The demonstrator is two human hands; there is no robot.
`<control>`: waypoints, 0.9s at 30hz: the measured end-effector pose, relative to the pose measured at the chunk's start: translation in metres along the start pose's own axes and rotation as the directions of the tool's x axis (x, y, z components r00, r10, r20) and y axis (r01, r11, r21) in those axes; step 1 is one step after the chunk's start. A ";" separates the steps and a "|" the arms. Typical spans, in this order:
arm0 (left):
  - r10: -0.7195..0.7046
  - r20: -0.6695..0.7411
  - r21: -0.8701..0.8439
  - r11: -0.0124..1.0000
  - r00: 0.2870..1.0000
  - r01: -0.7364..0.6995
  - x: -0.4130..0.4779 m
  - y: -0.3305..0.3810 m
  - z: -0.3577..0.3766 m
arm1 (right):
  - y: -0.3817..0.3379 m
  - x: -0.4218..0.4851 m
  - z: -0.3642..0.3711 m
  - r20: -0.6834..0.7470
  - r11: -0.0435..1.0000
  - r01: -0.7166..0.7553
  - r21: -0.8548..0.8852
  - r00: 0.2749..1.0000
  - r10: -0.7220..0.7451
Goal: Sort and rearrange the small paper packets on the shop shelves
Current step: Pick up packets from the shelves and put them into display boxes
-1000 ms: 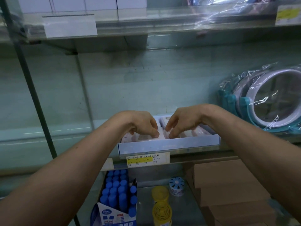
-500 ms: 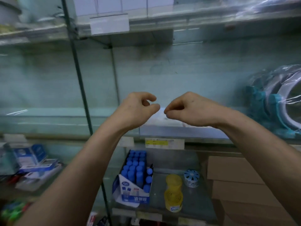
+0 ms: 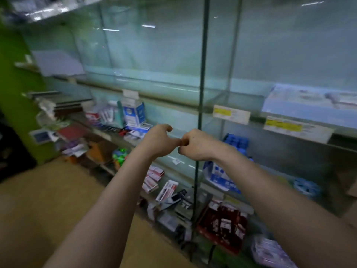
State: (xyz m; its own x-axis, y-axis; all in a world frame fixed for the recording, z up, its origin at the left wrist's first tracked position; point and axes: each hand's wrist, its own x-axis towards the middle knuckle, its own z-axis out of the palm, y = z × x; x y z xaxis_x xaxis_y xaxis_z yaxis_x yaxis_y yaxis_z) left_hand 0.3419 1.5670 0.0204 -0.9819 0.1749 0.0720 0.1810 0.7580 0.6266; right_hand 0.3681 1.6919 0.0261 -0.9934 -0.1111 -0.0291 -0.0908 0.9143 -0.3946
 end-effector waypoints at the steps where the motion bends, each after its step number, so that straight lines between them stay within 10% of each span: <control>1: -0.021 0.009 0.052 0.998 1.000 0.020 0.002 -0.015 -0.003 | -0.009 0.010 0.013 0.018 1.000 0.005 -0.028 1.000 -0.004; 13: -0.566 0.036 0.538 0.705 0.823 0.461 0.014 -0.212 -0.065 | -0.111 0.098 0.136 0.150 0.969 -0.126 -0.214 0.976 0.160; 27: -0.574 -0.148 0.580 0.609 0.806 0.541 0.030 -0.332 -0.210 | -0.290 0.185 0.178 0.068 0.953 -0.028 -0.301 0.996 0.051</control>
State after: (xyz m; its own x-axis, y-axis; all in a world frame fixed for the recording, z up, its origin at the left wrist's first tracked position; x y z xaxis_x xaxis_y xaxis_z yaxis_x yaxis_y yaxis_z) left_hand 0.2404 1.1886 -0.0221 -0.9030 -0.3869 -0.1867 -0.3885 0.9210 -0.0293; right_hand 0.2227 1.3371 -0.0285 -0.9896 -0.0905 -0.1119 -0.0795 0.9919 -0.0990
